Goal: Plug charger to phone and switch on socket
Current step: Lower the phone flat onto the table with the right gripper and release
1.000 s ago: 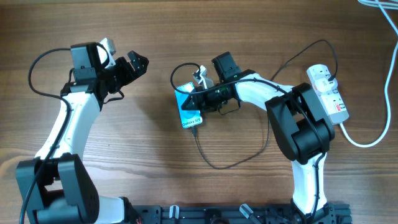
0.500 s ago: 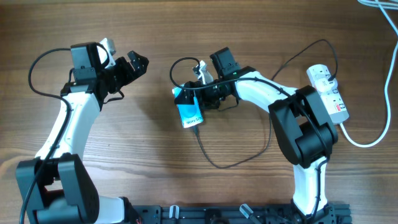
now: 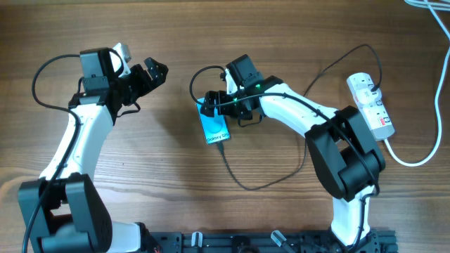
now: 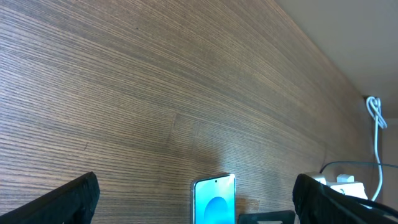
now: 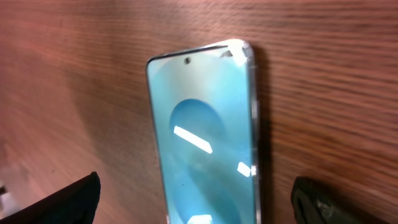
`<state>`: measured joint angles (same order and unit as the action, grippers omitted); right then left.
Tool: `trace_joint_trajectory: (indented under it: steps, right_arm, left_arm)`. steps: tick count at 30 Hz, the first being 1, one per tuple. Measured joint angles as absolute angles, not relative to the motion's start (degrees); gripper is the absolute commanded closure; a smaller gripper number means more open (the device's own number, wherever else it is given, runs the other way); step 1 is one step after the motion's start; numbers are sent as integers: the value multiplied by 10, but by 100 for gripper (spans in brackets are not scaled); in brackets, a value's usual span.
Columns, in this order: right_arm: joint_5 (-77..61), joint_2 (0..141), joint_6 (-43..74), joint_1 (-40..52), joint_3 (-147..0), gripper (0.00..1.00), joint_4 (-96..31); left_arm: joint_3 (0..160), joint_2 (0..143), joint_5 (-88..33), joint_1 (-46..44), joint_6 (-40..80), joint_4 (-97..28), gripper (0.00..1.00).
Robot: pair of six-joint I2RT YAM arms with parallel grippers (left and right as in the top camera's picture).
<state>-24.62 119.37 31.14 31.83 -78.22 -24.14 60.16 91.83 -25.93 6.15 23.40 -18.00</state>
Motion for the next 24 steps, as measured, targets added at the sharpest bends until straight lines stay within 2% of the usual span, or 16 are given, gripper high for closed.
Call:
trace_joint_trajectory:
  steps: [5, 16, 24]
  right_arm:
    - [-227, 1191, 301, 323, -783, 0, -246]
    - [-269, 1185, 284, 332, -791, 1, -371]
    - [-300, 1185, 285, 355, -785, 0, -349]
  left_arm:
    - [602, 918, -259, 62, 234, -180, 0]
    - [602, 918, -259, 62, 234, -180, 0]
    - [602, 918, -259, 62, 234, -180, 0]
